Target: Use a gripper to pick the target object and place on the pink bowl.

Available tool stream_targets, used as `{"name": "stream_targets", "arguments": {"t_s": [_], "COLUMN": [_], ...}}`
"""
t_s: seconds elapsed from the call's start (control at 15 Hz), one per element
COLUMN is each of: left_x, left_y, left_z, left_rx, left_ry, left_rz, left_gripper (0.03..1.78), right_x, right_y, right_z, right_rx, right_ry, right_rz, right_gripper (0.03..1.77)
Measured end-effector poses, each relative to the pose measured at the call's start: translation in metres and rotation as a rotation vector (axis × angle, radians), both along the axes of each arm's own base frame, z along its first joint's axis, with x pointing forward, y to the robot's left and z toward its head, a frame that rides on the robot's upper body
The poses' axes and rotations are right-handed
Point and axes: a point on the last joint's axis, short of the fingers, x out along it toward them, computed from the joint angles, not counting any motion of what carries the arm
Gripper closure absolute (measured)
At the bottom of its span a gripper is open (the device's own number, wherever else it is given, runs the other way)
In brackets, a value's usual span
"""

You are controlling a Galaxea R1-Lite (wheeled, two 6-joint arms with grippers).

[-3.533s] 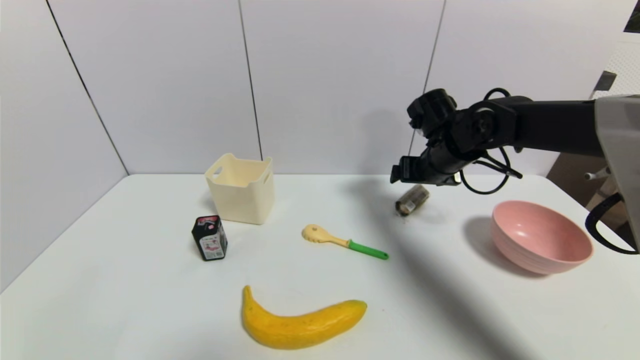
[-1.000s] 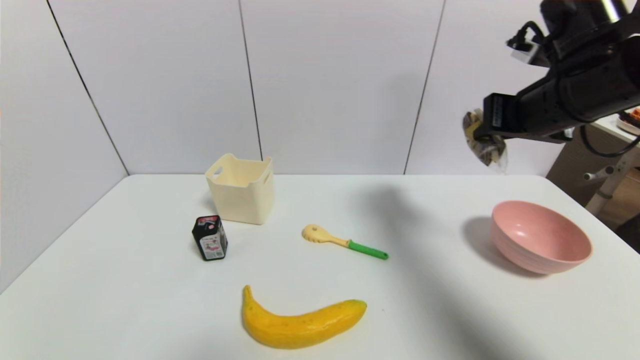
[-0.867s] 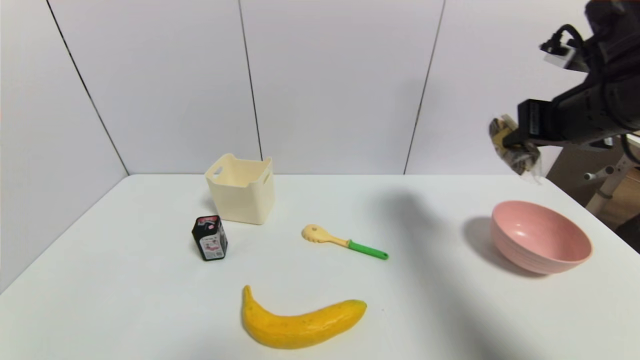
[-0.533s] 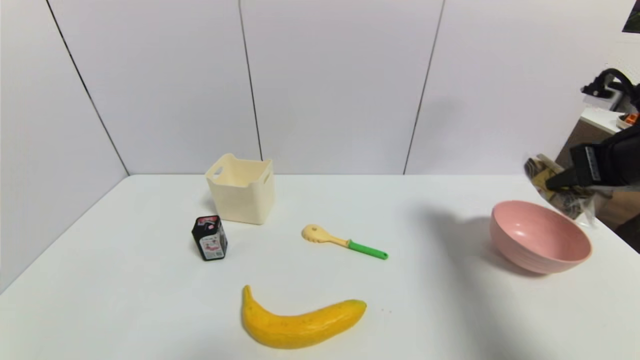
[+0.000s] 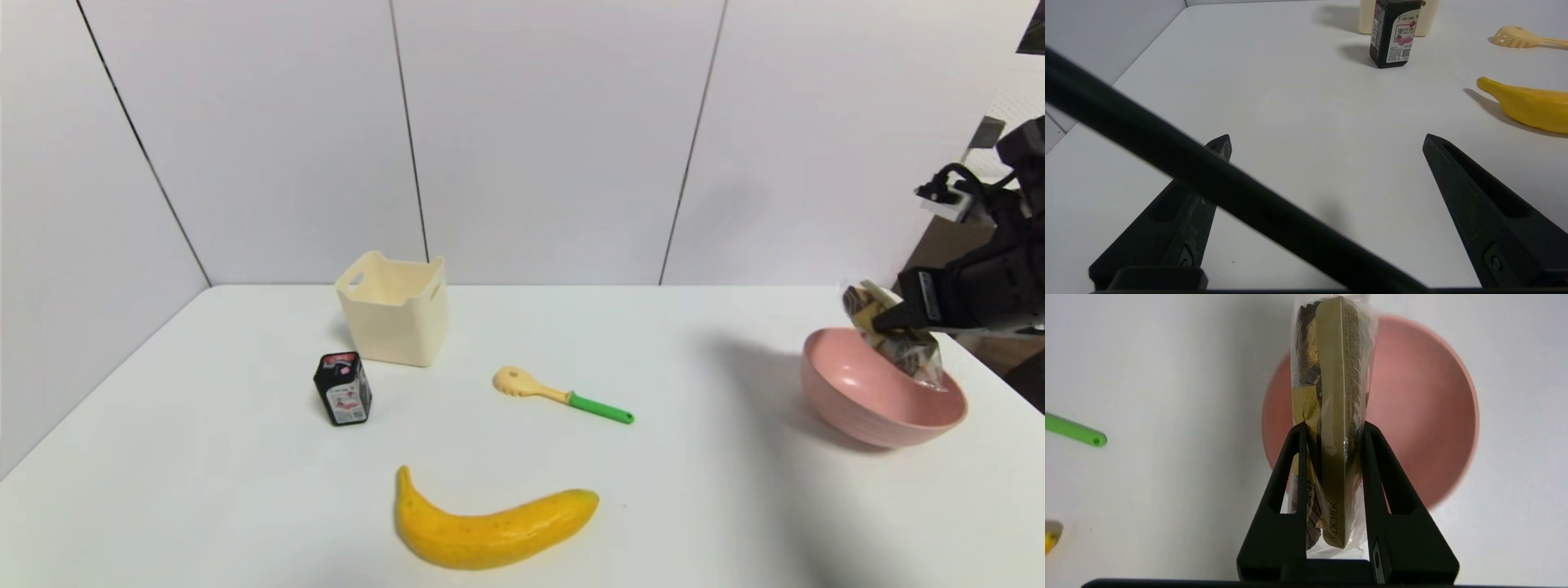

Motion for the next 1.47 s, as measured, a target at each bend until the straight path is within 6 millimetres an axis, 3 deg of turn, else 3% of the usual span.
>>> {"name": "stream_targets", "arguments": {"t_s": [0.4,0.67,0.93,1.07,1.2,1.33,1.47], "left_x": [0.0,0.0,0.0,0.0,0.0,0.0,0.0], "left_y": [0.0,0.0,0.0,0.0,0.0,0.0,0.0], "left_z": [0.0,0.0,0.0,0.0,0.0,0.0,0.0], "left_rx": [-0.001,0.0,0.0,0.0,0.0,0.0,0.0], "left_ry": [0.0,0.0,0.0,0.0,0.0,0.0,0.0], "left_rz": [0.0,0.0,0.0,0.0,0.001,0.001,0.0], "left_gripper": [0.12,0.12,0.12,0.12,0.12,0.12,0.12], "right_x": [0.021,0.021,0.012,-0.004,-0.033,-0.074,-0.125], "right_y": [-0.008,-0.009,-0.008,-0.004,0.004,0.015,0.023], "right_z": [-0.018,-0.019,-0.004,0.015,0.035,0.051,0.054], "right_rx": [-0.012,-0.019,-0.025,-0.018,0.01,0.052,0.084], "right_ry": [0.022,0.027,-0.039,-0.12,-0.203,-0.29,-0.37], "right_rz": [-0.005,-0.003,-0.004,0.01,0.066,0.155,0.261], "right_gripper": [1.39,0.9,0.58,0.46,0.38,0.32,0.26]}}
